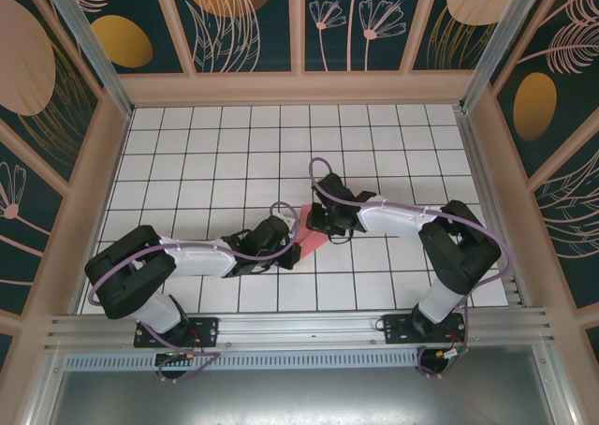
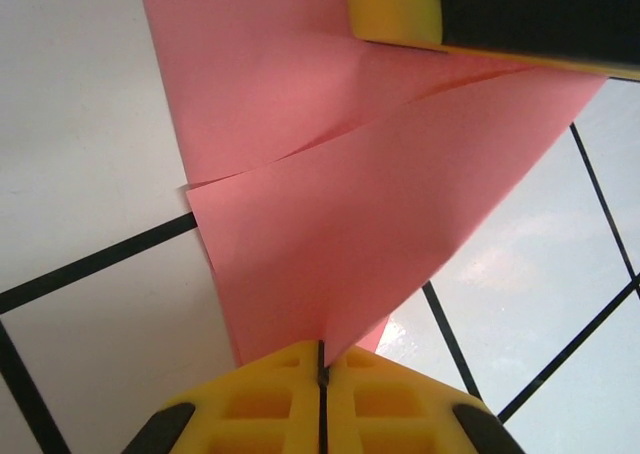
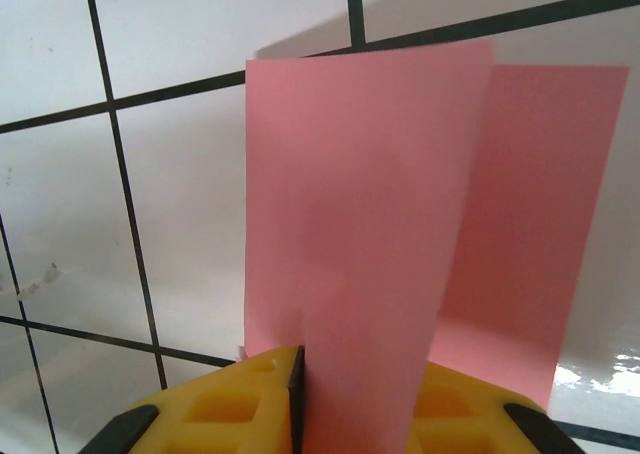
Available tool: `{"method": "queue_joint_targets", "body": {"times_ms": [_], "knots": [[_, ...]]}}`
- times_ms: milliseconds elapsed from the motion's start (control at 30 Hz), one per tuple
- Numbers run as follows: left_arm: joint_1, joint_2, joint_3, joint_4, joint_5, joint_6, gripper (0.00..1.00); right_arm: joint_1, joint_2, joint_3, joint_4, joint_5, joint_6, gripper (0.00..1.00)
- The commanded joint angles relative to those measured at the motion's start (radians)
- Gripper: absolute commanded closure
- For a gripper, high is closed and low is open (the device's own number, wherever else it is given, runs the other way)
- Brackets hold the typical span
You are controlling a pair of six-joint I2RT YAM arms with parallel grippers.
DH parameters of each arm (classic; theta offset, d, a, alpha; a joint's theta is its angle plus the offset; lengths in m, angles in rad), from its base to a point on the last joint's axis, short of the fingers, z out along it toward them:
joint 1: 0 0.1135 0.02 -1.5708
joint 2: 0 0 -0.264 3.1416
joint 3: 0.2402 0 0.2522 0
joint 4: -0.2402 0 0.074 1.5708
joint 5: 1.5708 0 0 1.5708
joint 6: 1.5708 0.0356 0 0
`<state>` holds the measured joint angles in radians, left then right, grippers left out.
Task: Fold a paper plane with a square sheet of paper (pick it up from the middle)
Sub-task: Fourth fold the wing at the center of the table.
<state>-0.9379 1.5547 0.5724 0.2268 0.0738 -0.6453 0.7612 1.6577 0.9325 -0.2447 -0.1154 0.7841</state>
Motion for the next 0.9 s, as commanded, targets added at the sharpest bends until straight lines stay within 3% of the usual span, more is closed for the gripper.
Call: {"method": "queue_joint_targets", "body": {"times_ms": [0, 133, 267, 433, 567, 633, 867], "knots": [[0.003, 0.014, 0.022, -0.039, -0.012, 0.026, 0.92, 0.010, 0.005, 0.033, -0.041, -0.001, -0.031, 0.73], [0.003, 0.023, 0.023, -0.042, -0.006, 0.027, 0.91, 0.007, -0.022, 0.012, 0.014, -0.072, -0.015, 0.64], [0.003, 0.027, 0.027, -0.044, -0.011, 0.031, 0.91, 0.010, 0.012, 0.040, -0.056, -0.088, -0.020, 0.60], [0.003, 0.039, 0.044, -0.047, -0.009, 0.035, 0.91, 0.031, 0.054, 0.072, -0.149, -0.008, -0.020, 0.63], [0.003, 0.035, 0.043, -0.051, -0.016, 0.037, 0.91, 0.033, 0.048, 0.083, -0.143, -0.017, -0.029, 0.67], [0.003, 0.035, 0.045, -0.056, -0.018, 0.039, 0.91, 0.035, 0.045, 0.088, -0.159, 0.009, -0.026, 0.73], [0.003, 0.041, 0.041, -0.054, -0.004, 0.043, 0.91, 0.036, 0.036, 0.109, -0.186, 0.040, -0.039, 0.72]]}}
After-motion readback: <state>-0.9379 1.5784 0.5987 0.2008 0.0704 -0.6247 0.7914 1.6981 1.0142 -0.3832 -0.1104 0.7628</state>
